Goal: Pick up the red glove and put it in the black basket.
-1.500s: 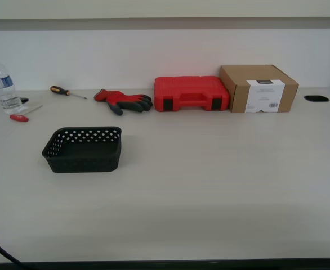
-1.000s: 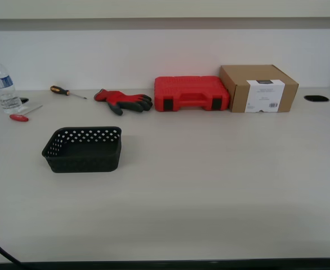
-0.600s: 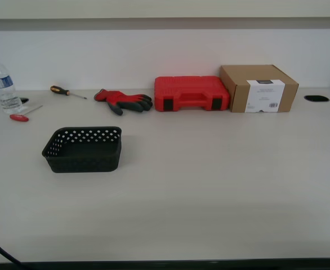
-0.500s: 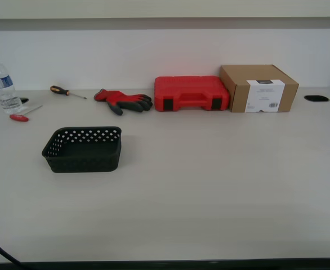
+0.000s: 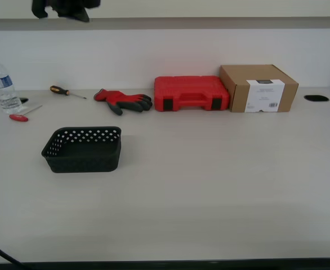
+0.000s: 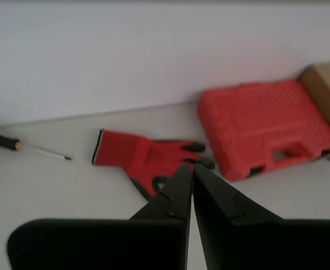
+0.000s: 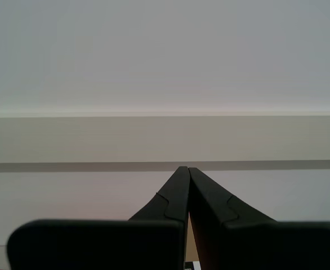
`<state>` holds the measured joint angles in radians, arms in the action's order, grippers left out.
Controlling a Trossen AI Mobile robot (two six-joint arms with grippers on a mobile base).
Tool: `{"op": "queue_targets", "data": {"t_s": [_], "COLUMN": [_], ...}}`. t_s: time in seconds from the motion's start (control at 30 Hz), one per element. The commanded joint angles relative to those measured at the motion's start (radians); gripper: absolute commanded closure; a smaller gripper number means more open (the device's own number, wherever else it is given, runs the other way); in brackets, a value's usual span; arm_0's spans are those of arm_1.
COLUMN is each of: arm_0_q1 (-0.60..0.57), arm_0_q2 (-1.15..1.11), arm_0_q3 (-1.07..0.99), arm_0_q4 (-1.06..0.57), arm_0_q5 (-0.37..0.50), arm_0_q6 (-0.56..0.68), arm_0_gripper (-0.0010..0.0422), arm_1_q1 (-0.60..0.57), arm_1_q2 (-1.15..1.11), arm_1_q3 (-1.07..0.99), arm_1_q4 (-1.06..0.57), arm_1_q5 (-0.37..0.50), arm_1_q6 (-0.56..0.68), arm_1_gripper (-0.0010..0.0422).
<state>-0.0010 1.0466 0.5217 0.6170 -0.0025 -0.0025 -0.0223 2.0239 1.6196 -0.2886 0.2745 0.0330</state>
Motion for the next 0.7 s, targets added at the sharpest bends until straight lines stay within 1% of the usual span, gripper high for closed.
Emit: {"op": "queue_targets", "data": {"t_s": [0.03, 0.17, 0.43, 0.47, 0.5, 0.57, 0.7], "arm_0_q1": [0.001, 0.001, 0.001, 0.001, 0.001, 0.001, 0.001], "arm_0_q2": [0.0, 0.0, 0.0, 0.0, 0.0, 0.0, 0.0], "arm_0_q3": [0.001, 0.001, 0.001, 0.001, 0.001, 0.001, 0.001], "arm_0_q4": [0.002, 0.002, 0.002, 0.002, 0.0, -0.002, -0.013], "arm_0_q5": [0.0, 0.0, 0.0, 0.0, 0.0, 0.0, 0.0], "arm_0_q6": [0.003, 0.003, 0.003, 0.002, 0.003, 0.003, 0.003], "arm_0_gripper": [0.0412, 0.0412, 0.0412, 0.0412, 0.0412, 0.0412, 0.0412], "arm_1_q1": [-0.018, -0.042, -0.067, -0.066, -0.066, -0.062, -0.06], "arm_1_q2": [0.121, 0.271, 0.642, 0.676, 0.673, 0.679, 0.689], "arm_1_q3": [0.119, 0.269, 0.725, 0.743, 0.706, 0.681, 0.685], "arm_1_q4": [-0.089, -0.175, -0.53, -0.531, -0.488, -0.475, -0.441], "arm_1_q5": [0.006, 0.001, -0.002, 0.0, 0.003, -0.014, -0.079], "arm_1_q6": [0.023, 0.027, 0.058, 0.063, 0.069, 0.099, 0.117], "arm_1_gripper": [0.0413, 0.0413, 0.0413, 0.0412, 0.0413, 0.0412, 0.0407]}}
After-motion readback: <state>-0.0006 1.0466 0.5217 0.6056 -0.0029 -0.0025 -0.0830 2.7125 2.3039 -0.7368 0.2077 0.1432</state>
